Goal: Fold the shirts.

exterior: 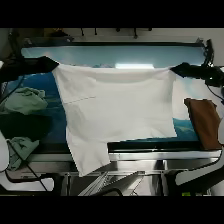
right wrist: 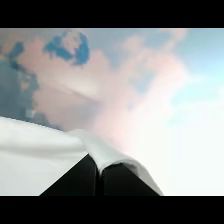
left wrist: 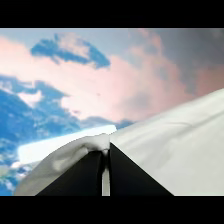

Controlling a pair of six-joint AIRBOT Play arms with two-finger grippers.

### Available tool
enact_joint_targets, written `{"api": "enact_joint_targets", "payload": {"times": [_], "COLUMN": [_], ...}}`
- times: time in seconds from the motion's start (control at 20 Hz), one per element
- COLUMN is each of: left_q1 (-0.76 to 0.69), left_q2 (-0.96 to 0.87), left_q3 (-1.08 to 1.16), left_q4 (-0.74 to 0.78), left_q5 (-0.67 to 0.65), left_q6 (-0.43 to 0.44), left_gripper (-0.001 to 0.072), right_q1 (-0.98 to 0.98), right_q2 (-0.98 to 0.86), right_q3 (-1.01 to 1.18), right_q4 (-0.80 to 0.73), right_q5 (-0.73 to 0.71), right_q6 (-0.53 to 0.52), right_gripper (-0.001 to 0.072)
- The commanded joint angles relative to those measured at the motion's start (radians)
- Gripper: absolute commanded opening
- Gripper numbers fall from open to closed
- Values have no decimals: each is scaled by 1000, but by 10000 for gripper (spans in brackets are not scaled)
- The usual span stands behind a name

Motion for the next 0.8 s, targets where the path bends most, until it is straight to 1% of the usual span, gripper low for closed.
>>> {"api": "enact_joint_targets", "payload": {"times": [0.0,0.1,0.15,0.2,0.3,0.4,0.45,0.6,0.7,0.75], "left_q1": [-53,-53,-49,-47,-47,-47,-47,-47,-47,-47], "left_q2": [-333,-441,-472,-489,-478,-425,-399,-332,-294,-275], "left_q3": [167,314,380,436,469,412,383,318,274,243], "left_q4": [61,61,61,62,62,97,153,314,365,381], "left_q5": [24,21,14,6,-6,-5,-18,-142,-206,-207], "left_q6": [-53,-102,-126,-140,-164,-180,-215,-301,-348,-382], "left_gripper": [26,26,26,26,26,26,26,26,26,26], "right_q1": [28,23,21,21,17,9,1,-13,-18,-18], "right_q2": [-226,-314,-344,-363,-374,-370,-367,-365,-365,-366], "right_q3": [8,93,148,195,261,280,279,279,277,277], "right_q4": [19,76,79,79,74,71,65,-5,-60,-94], "right_q5": [-124,-123,-121,-117,-93,-56,-21,93,146,151], "right_q6": [-23,-27,-23,-13,-11,0,0,34,53,68], "right_gripper": [19,19,19,19,19,19,19,19,18,18]}}
